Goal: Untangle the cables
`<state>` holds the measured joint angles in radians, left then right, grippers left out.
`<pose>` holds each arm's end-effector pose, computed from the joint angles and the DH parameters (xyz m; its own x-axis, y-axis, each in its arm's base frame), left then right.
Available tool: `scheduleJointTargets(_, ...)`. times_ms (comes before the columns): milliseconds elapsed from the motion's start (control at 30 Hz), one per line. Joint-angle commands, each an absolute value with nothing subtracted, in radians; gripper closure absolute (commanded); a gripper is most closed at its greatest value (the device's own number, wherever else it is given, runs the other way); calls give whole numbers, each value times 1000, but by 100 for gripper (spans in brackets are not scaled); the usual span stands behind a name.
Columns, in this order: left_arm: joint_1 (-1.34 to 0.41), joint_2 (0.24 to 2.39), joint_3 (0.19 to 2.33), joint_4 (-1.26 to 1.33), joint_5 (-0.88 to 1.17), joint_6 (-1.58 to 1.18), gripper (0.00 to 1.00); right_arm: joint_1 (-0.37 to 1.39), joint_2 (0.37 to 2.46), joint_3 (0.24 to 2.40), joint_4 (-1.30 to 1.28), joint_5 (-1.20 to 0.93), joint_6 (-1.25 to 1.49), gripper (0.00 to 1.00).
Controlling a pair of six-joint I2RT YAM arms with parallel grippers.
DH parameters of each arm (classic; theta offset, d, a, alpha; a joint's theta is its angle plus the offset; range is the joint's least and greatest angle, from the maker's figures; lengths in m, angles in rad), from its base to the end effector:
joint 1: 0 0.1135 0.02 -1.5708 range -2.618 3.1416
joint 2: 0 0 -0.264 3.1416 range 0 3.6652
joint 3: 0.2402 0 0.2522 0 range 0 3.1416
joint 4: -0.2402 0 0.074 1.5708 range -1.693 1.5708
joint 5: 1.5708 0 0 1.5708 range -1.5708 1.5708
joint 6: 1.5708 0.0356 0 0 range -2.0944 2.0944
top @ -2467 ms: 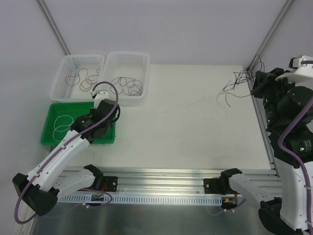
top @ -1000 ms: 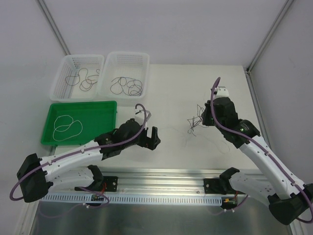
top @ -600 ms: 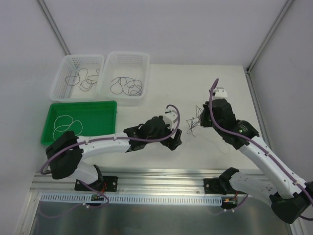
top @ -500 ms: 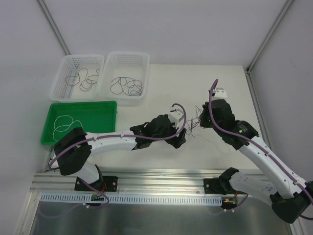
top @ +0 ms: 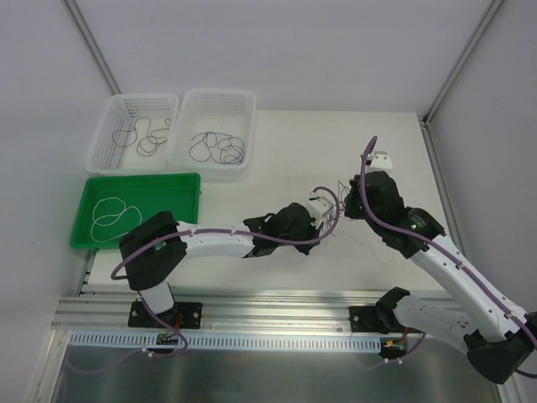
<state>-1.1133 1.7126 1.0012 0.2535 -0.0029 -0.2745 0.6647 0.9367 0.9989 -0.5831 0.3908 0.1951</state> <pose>0.1681 -0.3412 0.2119 -0.4308 0.2614 -0.8637 0.8095 0.5349 -0.2419 0.1635 0.1109 0.3481 -0.4444 -0.1205 -0.8877 -0.2284 0.9734 -0.0178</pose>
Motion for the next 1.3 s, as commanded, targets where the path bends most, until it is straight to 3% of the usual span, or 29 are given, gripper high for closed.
scheduleJointTargets(0, -1121, 1626, 977, 267, -37, -265, 100, 672, 914, 993, -598, 462, 206, 99)
scheduleJointTargets(233, -1120, 1343, 839, 233, -124, -273, 100, 628, 923, 913, -643, 597, 209, 99)
scheduleJointTargets(533, -1104, 944, 755, 117, -253, -291, 100, 480, 913, 824, -632, 574, 193, 99)
scheduleJointTargets(833, -1069, 720, 742, -18, -403, -307, 100, 417, 934, 795, -640, 557, 195, 99)
scheduleJointTargets(967, -1048, 738, 736, -67, -405, -317, 100, 417, 917, 782, -614, 505, 193, 99)
scheduleJointTargets(1267, -977, 949, 666, -67, -417, -491, 100, 419, 870, 749, -592, 400, 166, 89)
